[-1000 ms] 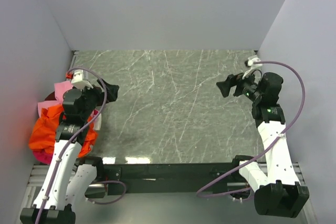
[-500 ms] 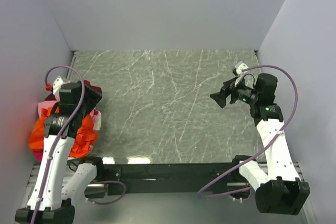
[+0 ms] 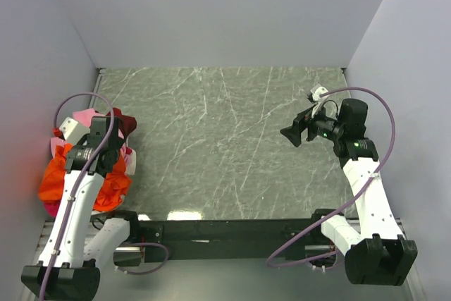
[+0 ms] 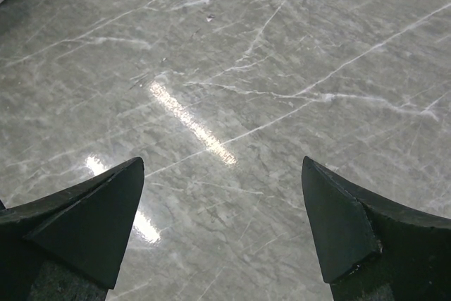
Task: Fold and stack the t-shirts
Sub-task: Grab the tshirt from the pile, then move the tshirt to the center of the board
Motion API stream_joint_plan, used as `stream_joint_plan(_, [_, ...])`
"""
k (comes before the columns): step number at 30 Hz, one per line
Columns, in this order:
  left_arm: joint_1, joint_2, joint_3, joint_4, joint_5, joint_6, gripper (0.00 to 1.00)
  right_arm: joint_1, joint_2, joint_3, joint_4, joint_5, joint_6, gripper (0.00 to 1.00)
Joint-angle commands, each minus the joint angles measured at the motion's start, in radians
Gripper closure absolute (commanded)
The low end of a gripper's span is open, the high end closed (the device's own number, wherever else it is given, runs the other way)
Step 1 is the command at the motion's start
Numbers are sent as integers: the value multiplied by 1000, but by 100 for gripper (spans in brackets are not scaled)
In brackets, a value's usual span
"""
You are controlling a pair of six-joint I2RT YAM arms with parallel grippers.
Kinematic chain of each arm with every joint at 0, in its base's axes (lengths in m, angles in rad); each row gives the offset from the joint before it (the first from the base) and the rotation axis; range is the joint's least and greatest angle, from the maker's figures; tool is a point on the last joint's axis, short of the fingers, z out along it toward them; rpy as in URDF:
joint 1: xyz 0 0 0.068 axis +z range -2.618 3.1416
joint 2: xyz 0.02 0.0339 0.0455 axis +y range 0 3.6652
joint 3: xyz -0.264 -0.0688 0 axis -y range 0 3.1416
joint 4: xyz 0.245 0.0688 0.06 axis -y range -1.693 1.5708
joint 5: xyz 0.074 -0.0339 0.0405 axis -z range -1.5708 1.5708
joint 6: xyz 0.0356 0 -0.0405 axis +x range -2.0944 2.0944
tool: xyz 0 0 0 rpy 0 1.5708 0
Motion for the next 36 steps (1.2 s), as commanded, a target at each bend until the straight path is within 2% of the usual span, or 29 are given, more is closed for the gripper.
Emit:
stream_joint_plan(1, [7,7,-20,28,-80,-14,31,8,0,34,4,11,-13,2])
stream_joint_plan(2, [11,16,-26,36,-72,-8,32,8,0,37,2,11,-13,2])
stream_joint_plan(5, [28,24,-43,51,-67,1,47,6,0,42,-7,12,-19,2])
stream_joint_plan(6, [34,17,-48,57,-72,10,58,8,1,45,-11,14,-19,2])
stream_joint_plan(8, [37,-12,-39,90,-90,39,73,6,0,47,-13,15,-21,2])
stream_joint_plan(9, [39,-24,-25,96,-103,70,85,8,-2,47,-13,14,-22,2])
stream_joint_plan(12, [39,-62,53,133,-147,166,100,6,-2,50,-18,9,-22,2])
stream_joint_plan(18, [39,-93,248,243,-250,346,100,6,-5,53,-21,6,-21,2])
stream_joint_plan(23, [39,-38,409,332,-328,453,100,8,-7,53,-22,2,-18,2])
stream_joint_plan(27, [39,2,515,448,-270,527,100,6,-5,54,-21,-1,-18,2])
stream_joint_plan(31, [39,65,645,608,-88,581,100,8,-4,56,-24,-6,-19,2])
stream_joint_plan(36, [39,201,860,666,109,589,100,8,0,56,-27,-3,-21,2])
